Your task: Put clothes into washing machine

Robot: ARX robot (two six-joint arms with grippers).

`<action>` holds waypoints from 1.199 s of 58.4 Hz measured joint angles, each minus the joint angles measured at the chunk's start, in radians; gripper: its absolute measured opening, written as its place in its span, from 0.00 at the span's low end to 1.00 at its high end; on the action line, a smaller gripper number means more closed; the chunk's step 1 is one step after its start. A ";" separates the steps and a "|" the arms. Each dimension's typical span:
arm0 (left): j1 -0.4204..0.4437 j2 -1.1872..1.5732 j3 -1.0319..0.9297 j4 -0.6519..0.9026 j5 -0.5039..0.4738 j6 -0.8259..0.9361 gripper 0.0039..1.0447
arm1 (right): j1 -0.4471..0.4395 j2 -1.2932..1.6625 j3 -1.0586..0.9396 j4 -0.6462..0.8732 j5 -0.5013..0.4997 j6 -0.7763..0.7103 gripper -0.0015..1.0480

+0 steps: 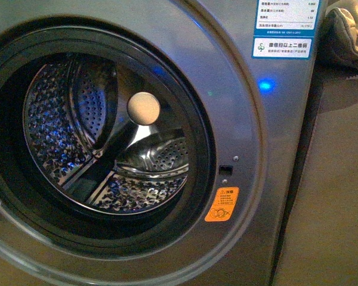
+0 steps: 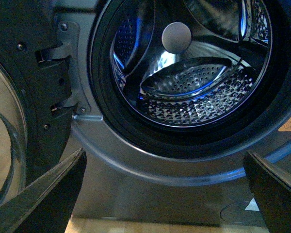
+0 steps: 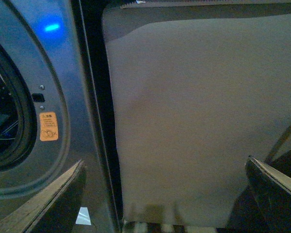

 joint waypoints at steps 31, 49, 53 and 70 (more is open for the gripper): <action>0.000 0.000 0.000 0.000 0.000 0.000 0.94 | 0.000 0.000 0.000 0.000 0.000 0.000 0.93; 0.000 0.000 0.000 0.000 0.000 0.000 0.94 | -0.054 0.029 -0.010 0.105 -0.173 0.042 0.93; 0.000 0.000 0.000 0.000 0.001 0.000 0.94 | -0.181 0.087 -0.011 0.333 -0.475 0.116 0.93; 0.000 0.000 0.000 -0.001 -0.001 0.000 0.94 | -0.460 0.341 -0.004 0.786 -0.877 0.304 0.93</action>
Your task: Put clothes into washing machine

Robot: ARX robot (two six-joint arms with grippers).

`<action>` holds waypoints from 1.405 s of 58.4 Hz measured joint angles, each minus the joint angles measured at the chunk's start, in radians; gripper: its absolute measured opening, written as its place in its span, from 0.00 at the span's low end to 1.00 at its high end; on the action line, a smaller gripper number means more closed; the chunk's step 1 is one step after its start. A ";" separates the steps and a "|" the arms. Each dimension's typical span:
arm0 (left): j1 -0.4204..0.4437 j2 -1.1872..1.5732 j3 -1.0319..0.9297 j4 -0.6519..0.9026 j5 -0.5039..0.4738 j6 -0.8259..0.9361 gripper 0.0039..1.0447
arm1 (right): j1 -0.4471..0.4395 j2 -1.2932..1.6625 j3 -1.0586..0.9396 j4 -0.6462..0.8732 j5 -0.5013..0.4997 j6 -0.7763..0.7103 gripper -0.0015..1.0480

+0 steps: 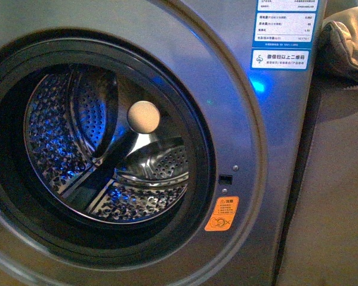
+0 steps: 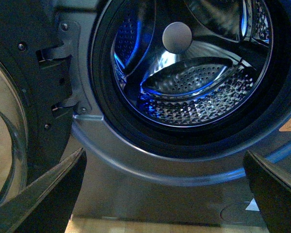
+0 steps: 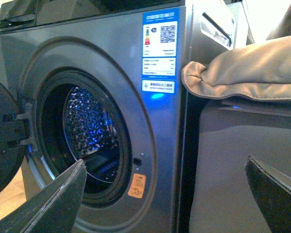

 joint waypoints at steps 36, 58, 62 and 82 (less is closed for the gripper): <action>0.000 0.000 0.000 0.000 0.000 0.000 0.94 | -0.486 1.025 0.685 -0.333 0.085 -0.385 0.93; 0.000 0.000 0.000 0.000 0.000 0.000 0.94 | -0.600 1.566 0.946 -0.617 0.279 -0.686 0.93; 0.000 0.000 0.000 0.000 0.000 0.000 0.94 | -0.606 1.721 1.001 -0.595 0.355 -0.720 0.93; 0.000 0.000 0.000 0.000 0.000 0.000 0.94 | -0.607 2.117 1.195 -0.597 0.504 -0.749 0.93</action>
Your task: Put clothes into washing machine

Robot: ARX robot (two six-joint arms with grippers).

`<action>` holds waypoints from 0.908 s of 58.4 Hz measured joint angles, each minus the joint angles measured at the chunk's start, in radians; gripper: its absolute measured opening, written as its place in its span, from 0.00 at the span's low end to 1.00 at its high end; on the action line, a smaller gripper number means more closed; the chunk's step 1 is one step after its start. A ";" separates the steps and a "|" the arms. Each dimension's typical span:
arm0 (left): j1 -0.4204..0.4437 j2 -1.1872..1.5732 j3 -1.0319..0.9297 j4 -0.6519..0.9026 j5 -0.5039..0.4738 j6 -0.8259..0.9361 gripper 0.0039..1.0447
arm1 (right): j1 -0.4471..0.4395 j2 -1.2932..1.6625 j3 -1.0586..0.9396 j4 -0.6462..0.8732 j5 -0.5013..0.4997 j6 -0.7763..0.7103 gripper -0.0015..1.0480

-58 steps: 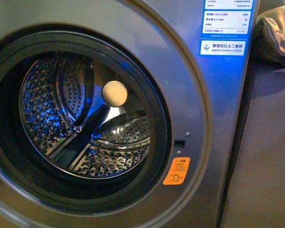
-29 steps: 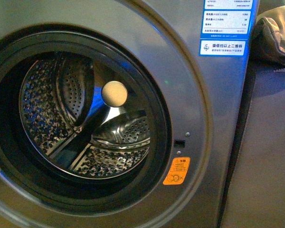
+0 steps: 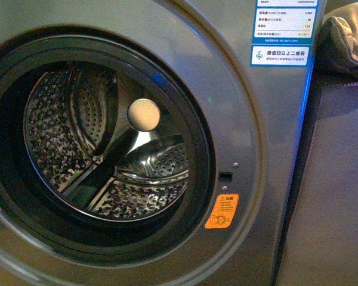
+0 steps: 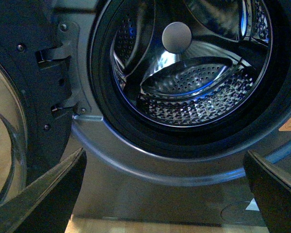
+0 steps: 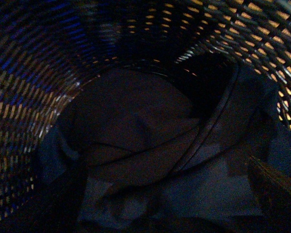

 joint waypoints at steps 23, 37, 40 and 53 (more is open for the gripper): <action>0.000 0.000 0.000 0.000 0.000 0.000 0.94 | 0.022 0.220 0.174 0.008 0.044 0.097 0.93; 0.000 0.000 0.000 0.000 0.000 0.000 0.94 | 0.026 0.294 0.225 0.004 0.052 0.116 0.93; 0.000 0.000 0.000 0.000 0.000 0.000 0.94 | 0.027 0.307 0.235 0.004 0.053 0.117 0.93; 0.000 0.000 0.000 0.000 0.000 0.000 0.94 | 0.036 0.350 0.256 0.014 0.055 0.121 0.93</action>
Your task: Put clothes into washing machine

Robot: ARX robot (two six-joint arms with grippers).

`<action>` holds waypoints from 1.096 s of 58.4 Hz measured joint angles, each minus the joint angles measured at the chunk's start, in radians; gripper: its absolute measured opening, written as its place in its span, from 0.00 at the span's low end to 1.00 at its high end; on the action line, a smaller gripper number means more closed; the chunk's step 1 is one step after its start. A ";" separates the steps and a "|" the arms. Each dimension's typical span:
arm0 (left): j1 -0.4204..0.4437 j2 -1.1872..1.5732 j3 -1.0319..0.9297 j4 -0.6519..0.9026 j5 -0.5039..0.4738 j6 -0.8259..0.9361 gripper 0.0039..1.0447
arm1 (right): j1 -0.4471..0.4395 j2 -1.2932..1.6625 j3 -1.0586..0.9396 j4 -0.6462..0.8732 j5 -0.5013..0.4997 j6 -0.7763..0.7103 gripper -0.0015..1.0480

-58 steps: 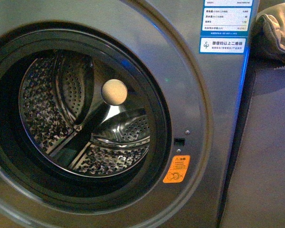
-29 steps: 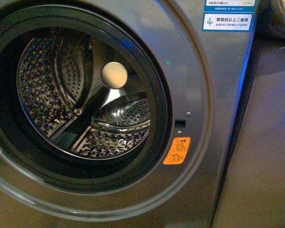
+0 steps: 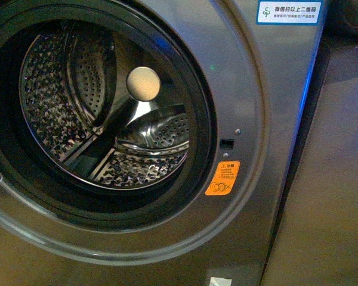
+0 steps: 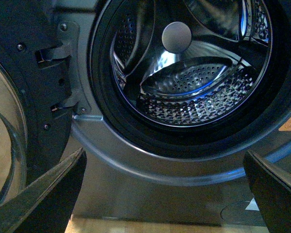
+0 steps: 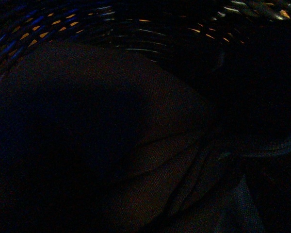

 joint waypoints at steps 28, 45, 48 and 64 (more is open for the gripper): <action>0.000 0.000 0.000 0.000 0.000 0.000 0.94 | 0.025 0.119 0.103 0.016 0.016 0.019 0.93; 0.000 0.000 0.000 0.000 0.000 0.000 0.94 | 0.026 0.150 0.142 0.013 0.019 0.018 0.93; 0.000 0.000 0.000 0.000 0.000 0.000 0.94 | 0.025 0.159 0.156 0.010 0.019 0.018 0.93; 0.000 0.000 0.000 0.000 0.000 0.000 0.94 | 0.013 0.205 0.208 -0.017 0.018 0.003 0.93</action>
